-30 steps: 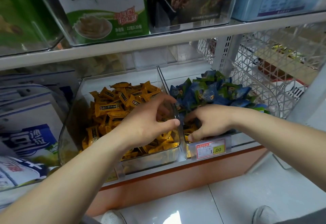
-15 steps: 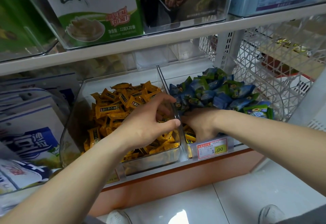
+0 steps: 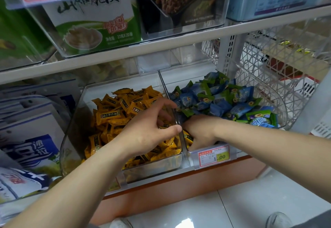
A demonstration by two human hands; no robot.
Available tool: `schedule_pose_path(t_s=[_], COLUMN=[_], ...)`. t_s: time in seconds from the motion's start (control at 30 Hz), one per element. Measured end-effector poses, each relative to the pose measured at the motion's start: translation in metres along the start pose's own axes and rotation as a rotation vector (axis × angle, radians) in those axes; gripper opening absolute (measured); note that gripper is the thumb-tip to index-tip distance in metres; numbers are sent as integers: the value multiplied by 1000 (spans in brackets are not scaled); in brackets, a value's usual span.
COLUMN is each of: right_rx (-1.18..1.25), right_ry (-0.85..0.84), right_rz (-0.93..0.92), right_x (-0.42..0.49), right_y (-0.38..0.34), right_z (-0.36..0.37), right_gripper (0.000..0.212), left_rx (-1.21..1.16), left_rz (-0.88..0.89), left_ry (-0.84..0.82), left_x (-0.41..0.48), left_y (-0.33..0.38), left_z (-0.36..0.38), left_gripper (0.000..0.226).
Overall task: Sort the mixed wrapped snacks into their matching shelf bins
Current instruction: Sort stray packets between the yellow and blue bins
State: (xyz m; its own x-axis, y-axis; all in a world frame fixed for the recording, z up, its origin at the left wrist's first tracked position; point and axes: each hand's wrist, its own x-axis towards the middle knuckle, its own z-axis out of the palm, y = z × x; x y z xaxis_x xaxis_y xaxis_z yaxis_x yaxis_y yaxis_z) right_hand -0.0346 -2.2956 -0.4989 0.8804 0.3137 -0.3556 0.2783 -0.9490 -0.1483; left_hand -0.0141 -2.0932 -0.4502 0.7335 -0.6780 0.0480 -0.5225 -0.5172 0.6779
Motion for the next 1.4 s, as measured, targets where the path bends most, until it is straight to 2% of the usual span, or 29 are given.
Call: schedule_pose_path(t_s=[0.2, 0.33, 0.43, 0.5, 0.53, 0.63, 0.73, 0.83, 0.9, 1.03, 1.17, 1.23, 1.4], right_rx=[270, 524, 712, 829, 889, 1065, 1205, 1317, 1353, 1392, 1288, 1315, 1505], right_ry=[120, 300, 429, 514, 554, 687, 757, 744, 720, 678, 521, 487, 435], right_rz=[23, 54, 67, 82, 84, 77, 82, 61, 67, 124, 104, 83, 96], right_x=[-7, -16, -24, -29, -31, -34, -35, -36, -37, -42, -46, -46, -45], right_y=[2, 4, 12, 17, 19, 21, 19, 13, 11, 16, 17, 16, 17], right_z=[-5, -24, -38, -44, -44, -47, -50, -52, -50, -51, -49, -47, -52], right_gripper=[23, 20, 25, 37, 37, 17, 19, 19, 19, 13, 19, 17, 24], left_rx=[-29, -63, -52, -17, 24, 162, 259, 184, 139, 114, 141, 165, 63], left_rz=[-5, -16, -17, -12, -4, 52, 113, 102, 119, 205, 220, 242, 260], left_ry=[-2, 0, -4, 12, 38, 208, 334, 333, 347, 301, 162, 129, 195], left_x=[2, 5, 6, 7, 7, 11, 18, 31, 40, 53, 58, 61, 65], left_y=[-1, -4, -5, -2, 0, 12, 29, 43, 46, 48, 50, 49, 45], left_z=[-2, -4, -5, -6, -6, 1, 16, 30, 35, 36, 36, 35, 30], left_gripper=[53, 52, 51, 52, 56, 76, 95, 115, 118, 108, 108, 100, 75])
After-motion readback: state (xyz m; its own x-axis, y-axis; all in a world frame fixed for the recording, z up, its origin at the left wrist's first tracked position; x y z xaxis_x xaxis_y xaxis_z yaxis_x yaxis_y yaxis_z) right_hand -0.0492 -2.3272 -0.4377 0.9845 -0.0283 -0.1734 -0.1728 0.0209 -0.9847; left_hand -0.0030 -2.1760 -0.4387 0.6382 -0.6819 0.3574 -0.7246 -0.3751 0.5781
